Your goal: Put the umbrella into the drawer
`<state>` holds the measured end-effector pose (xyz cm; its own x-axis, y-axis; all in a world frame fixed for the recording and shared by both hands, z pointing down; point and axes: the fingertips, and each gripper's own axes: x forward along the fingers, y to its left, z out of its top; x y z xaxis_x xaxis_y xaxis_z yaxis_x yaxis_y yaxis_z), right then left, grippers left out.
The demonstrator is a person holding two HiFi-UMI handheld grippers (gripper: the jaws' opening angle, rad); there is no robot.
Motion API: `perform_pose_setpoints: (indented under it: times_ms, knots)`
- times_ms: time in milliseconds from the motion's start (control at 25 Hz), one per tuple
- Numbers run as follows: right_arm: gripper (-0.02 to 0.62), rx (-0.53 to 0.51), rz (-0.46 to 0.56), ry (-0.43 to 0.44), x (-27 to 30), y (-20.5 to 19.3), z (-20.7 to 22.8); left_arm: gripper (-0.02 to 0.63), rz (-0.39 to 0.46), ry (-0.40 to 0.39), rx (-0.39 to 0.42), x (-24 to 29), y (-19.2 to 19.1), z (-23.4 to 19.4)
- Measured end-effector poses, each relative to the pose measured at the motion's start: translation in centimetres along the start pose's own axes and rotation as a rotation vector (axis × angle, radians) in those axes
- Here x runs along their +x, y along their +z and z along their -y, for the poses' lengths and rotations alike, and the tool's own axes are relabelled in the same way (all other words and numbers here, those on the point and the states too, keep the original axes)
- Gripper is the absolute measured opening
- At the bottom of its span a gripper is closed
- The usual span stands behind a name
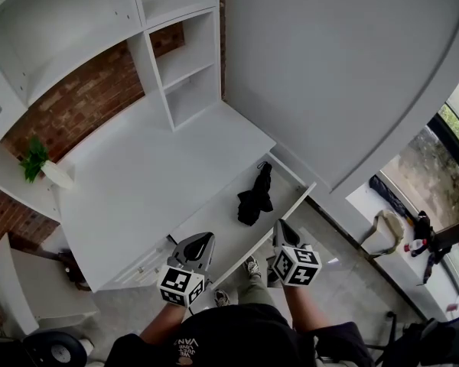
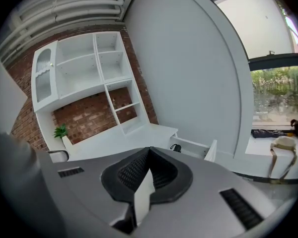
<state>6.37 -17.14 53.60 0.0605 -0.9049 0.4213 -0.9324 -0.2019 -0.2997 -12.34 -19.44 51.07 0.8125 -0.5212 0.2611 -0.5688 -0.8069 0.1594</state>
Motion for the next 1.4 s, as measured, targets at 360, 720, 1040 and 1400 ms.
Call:
perform_pose_setpoints:
  times_ms: [360,720,1040,1400]
  knots:
    - [0.002,-0.073,0.060,-0.022,-6.4,-0.1,-1.9,0.006,0.012,-0.026,0.011,-3.1,-0.1,1.1]
    - [0.002,-0.097,0.050,-0.025,-9.6,-1.7,-2.6,0.006,0.002,-0.029,0.006,-5.1,-1.3,1.3]
    - [0.002,-0.100,0.043,-0.035,-11.8,-2.3,-2.6,0.006,-0.017,0.008,-0.011,-7.2,-2.5,0.7]
    - [0.002,-0.112,0.052,-0.050,-12.4,-1.6,-2.0,0.006,-0.023,0.029,-0.031,-7.4,-2.9,0.3]
